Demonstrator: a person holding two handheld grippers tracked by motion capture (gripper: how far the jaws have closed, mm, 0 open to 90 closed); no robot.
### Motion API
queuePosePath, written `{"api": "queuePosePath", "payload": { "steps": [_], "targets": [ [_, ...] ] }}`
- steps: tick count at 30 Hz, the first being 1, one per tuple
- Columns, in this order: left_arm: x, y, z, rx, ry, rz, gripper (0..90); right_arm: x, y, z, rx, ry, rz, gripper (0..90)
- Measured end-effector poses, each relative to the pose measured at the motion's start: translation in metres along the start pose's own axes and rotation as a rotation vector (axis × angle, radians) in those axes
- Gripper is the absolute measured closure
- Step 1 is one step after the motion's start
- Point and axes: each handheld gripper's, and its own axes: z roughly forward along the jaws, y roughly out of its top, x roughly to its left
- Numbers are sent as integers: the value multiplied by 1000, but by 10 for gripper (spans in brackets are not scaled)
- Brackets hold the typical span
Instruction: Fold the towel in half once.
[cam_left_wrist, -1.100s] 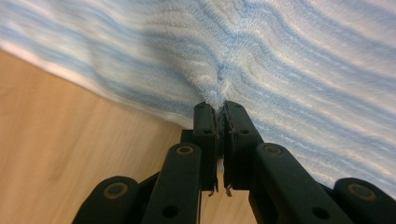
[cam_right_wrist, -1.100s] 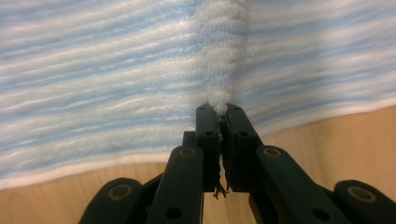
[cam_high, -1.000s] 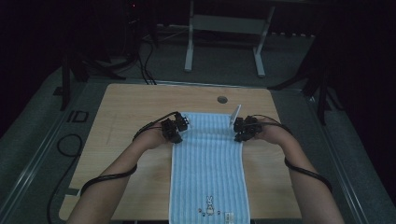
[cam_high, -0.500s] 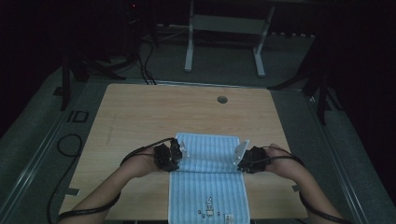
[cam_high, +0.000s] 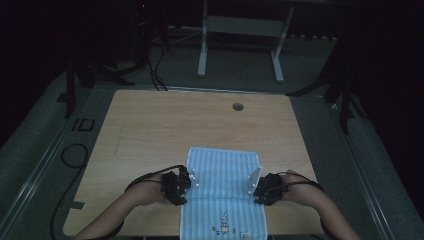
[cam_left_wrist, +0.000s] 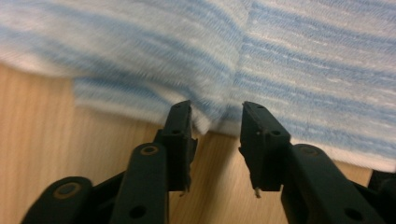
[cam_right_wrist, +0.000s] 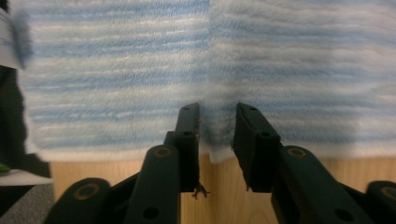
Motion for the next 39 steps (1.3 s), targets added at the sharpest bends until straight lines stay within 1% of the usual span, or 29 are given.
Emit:
{"api": "queuePosePath", "payload": {
  "steps": [1,2,3,4,5,6,7,9,10,11,12,13,14,15,17,18,19,20,23,24,26,27,28,30,32,34,36,37,39],
  "targets": [
    [4,-2,-5,-3,10,-12,619,-1,-1,-5,-11,-10,1,669],
    [7,-2,-8,-6,14,-25,592,-3,-4,-13,-28,-22,14,660],
    [12,-3,-12,-5,19,-39,578,-5,-5,-17,-39,-31,22,638],
    [19,-3,-16,-3,35,-55,561,-9,-7,-23,-45,-52,25,636],
    [24,-2,-18,-3,42,-67,544,-14,-9,-30,-51,-78,37,627],
    [33,-1,-21,-10,43,-84,535,-19,-10,-33,-55,-89,44,612],
    [39,0,-22,-19,49,-100,518,-28,-11,-37,-63,-106,64,610],
    [51,4,-25,-28,58,-100,512,-42,-13,-41,-77,-106,88,610],
    [57,7,-26,-31,69,-100,481,-50,-14,-42,-76,-118,97,609],
    [62,10,-26,-33,75,-97,469,-58,-15,-42,-72,-129,108,609],
    [69,15,-26,-36,93,-96,459,-66,-15,-41,-62,-126,122,610],
    [73,18,-26,-37,98,-97,442,-76,-16,-39,-52,-132,133,610],
    [81,23,-26,-36,114,-101,441,-82,-17,-38,-51,-137,135,610],
    [85,25,-26,-37,126,-106,429,-92,-17,-36,-48,-131,148,610],
    [96,33,-24,-45,139,-120,421,-104,-17,-33,-50,-141,162,611],
    [96,33,-24,-45,139,-120,415,-104,-17,-33,-50,-141,162,611],
    [108,41,-19,-36,160,-123,394,-122,-16,-27,-40,-143,189,612],
    [111,44,-17,-30,169,-125,391,-126,-16,-24,-35,-142,197,614],
    [126,52,-10,-33,168,-146,391,-141,-14,-15,-12,-131,219,614],
    [130,54,-8,-27,158,-150,391,-146,-12,-11,-8,-126,227,614],
    [135,58,-3,-29,160,-150,384,-152,-10,-5,-5,-114,237,614],
    [138,60,-1,-24,151,-149,379,-154,-9,-3,-1,-112,237,614],
    [140,62,2,-17,154,-153,378,-156,-8,0,2,-105,238,614],
    [146,64,8,-8,144,-168,362,-160,-5,6,14,-88,239,614],
    [149,65,12,-7,139,-171,349,-160,-1,8,28,-74,236,614],
    [150,66,16,-7,132,-169,347,-160,2,11,45,-67,224,614],
    [150,67,20,9,144,-159,335,-159,3,14,73,-54,211,614],
    [150,68,21,9,140,-160,333,-159,4,16,83,-49,207,614],
    [150,68,22,4,145,-154,333,-160,4,17,84,-33,210,616]
  ]
}}
